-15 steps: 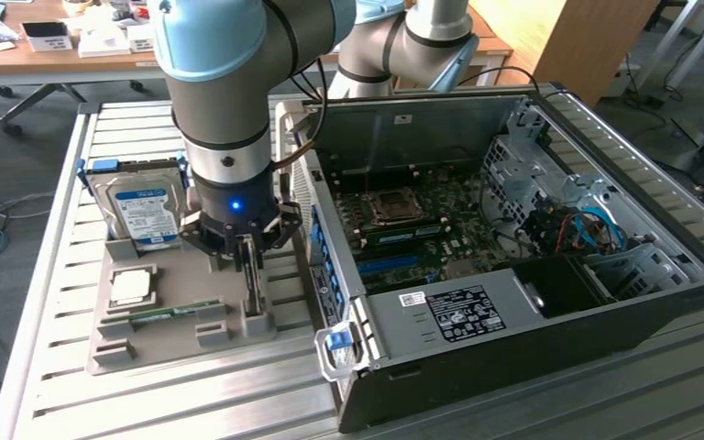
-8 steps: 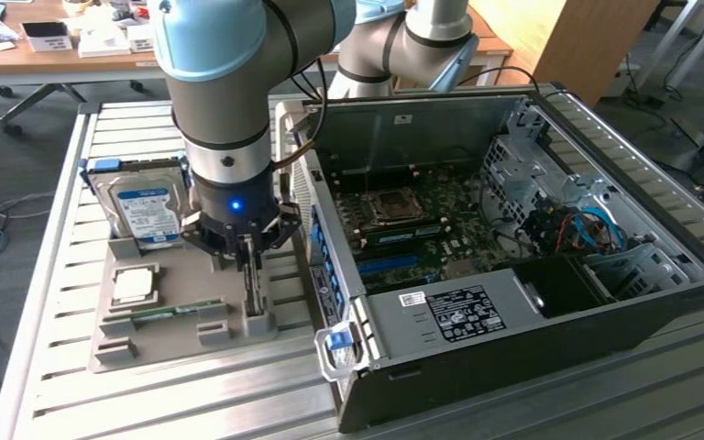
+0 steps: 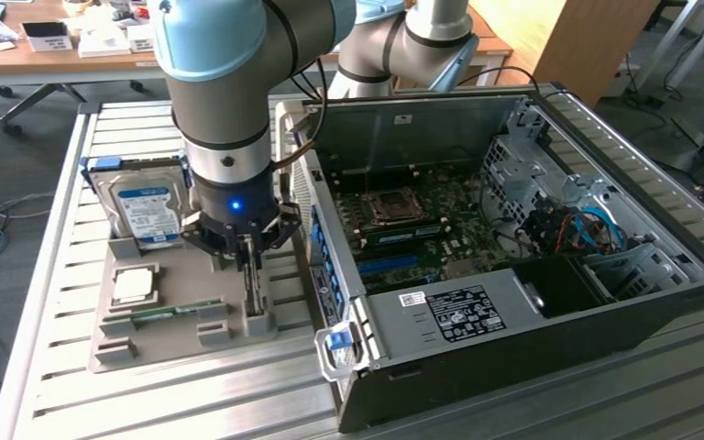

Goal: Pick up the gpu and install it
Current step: 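Pick up the gpu and move the gpu toward the slot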

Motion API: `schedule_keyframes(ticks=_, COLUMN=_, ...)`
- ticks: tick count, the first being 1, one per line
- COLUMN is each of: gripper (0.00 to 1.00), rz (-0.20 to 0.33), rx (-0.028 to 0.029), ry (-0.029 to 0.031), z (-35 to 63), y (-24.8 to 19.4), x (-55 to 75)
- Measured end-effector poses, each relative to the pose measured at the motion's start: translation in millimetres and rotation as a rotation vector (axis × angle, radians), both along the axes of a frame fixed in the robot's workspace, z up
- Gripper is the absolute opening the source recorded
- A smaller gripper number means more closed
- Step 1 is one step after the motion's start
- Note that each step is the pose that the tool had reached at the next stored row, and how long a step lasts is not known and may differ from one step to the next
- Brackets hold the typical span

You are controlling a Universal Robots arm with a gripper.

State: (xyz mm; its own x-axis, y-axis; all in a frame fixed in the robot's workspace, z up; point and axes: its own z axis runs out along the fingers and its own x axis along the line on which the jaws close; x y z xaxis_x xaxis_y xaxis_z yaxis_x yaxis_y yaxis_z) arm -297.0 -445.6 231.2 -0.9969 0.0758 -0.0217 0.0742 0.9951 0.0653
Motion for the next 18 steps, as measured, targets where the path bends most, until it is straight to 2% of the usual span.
schedule_keyframes(ticks=6, gripper=0.27, rz=0.002, rx=0.0000, ry=-0.0001, z=0.0, y=0.0, x=0.0)
schedule_keyframes(ticks=10, gripper=0.27, rz=0.026, rx=0.0000, ry=-0.0001, z=0.0, y=0.0, x=0.0)
schedule_keyframes(ticks=18, gripper=0.27, rz=0.027, rx=0.0002, ry=-0.0002, z=2.0, y=0.0, x=0.0)
